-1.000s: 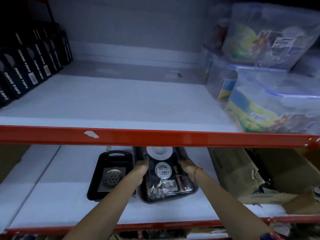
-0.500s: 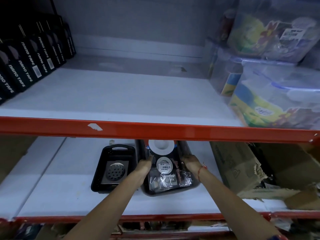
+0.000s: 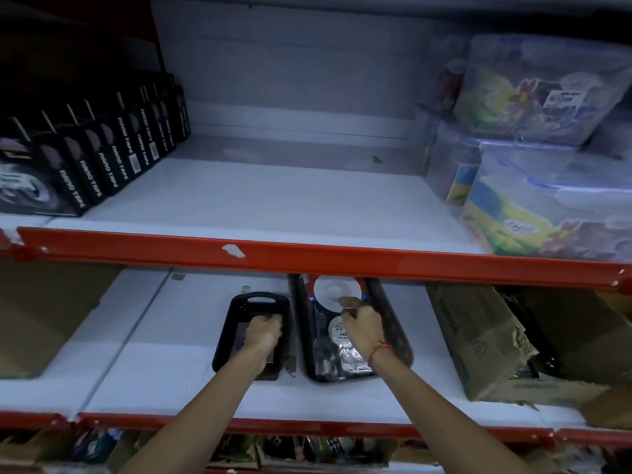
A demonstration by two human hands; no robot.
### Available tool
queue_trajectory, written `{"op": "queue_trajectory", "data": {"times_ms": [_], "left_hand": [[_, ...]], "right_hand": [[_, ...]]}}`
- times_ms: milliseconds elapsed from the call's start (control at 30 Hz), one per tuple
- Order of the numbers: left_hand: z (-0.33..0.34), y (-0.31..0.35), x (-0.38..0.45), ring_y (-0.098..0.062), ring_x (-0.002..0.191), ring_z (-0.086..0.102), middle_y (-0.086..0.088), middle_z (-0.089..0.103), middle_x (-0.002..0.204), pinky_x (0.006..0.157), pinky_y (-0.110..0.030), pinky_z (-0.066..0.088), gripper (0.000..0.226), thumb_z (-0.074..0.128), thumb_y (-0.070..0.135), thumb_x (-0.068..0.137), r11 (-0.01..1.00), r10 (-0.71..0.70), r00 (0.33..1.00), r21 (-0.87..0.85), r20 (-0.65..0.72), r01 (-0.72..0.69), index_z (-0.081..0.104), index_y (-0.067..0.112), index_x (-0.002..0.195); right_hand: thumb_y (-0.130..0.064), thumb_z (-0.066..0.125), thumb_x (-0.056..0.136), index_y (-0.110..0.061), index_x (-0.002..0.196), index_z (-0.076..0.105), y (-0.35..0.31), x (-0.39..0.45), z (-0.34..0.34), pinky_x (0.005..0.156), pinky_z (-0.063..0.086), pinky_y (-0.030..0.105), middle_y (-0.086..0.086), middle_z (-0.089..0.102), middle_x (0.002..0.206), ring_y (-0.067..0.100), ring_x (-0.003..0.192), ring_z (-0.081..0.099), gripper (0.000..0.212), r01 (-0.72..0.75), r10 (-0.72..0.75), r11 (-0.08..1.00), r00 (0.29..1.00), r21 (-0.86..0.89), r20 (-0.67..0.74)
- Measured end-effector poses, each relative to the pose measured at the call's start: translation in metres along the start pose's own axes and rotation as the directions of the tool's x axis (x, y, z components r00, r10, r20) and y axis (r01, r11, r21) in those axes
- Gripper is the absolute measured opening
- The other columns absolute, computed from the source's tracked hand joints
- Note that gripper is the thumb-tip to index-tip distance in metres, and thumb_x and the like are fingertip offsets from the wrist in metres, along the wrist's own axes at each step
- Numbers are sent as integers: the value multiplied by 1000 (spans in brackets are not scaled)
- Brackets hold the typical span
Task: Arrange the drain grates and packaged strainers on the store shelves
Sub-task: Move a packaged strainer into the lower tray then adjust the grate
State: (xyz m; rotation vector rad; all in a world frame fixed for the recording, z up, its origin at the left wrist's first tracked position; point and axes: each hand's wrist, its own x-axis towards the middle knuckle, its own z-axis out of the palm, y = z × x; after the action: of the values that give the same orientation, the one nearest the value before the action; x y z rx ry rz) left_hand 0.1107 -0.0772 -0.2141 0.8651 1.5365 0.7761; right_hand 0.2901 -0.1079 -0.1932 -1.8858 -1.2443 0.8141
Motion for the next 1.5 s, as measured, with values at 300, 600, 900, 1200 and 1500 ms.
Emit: {"op": "queue_trajectory", "data": {"times_ms": [300,600,900,1200,1500], "left_hand": [[-64,3,16,-39,124,52,-26,52,137,108,-48,43,71,20,52,99,984,-173,983,-41,-58,171,39,-1,142],[-71,15,32,-35,113,60,-27,61,125,104,-45,48,88,10,68,91,954,-293,946,-24,140,299,53,2,130],[-89,24,41,-27,77,60,-18,62,85,68,-37,53,95,11,74,86,902,-433,861,136,268,411,47,0,135],[-96,29,33,-32,126,52,-21,54,137,80,-36,48,96,11,75,85,895,-445,850,167,283,413,42,1,139],[-108,45,28,-30,72,60,-21,62,80,67,-36,48,80,25,72,87,871,-479,790,99,382,480,52,-4,86]], "right_hand": [[-8,41,96,11,125,51,-45,-8,96,100,45,47,33,49,135,44,118,55,36,-447,293,833,856,325,426],[-28,36,98,-2,124,58,-54,5,150,100,49,40,20,62,124,33,114,60,42,-534,398,821,788,201,470],[-29,37,96,-3,127,56,-56,4,156,104,46,47,20,61,127,34,118,57,45,-583,487,789,786,194,380],[-20,38,94,-2,127,56,-67,12,159,107,43,46,20,59,129,33,120,55,41,-547,466,830,787,108,403],[-19,37,96,-12,91,61,-65,43,143,71,44,23,1,59,81,11,71,50,26,-470,407,872,850,136,334]]}}
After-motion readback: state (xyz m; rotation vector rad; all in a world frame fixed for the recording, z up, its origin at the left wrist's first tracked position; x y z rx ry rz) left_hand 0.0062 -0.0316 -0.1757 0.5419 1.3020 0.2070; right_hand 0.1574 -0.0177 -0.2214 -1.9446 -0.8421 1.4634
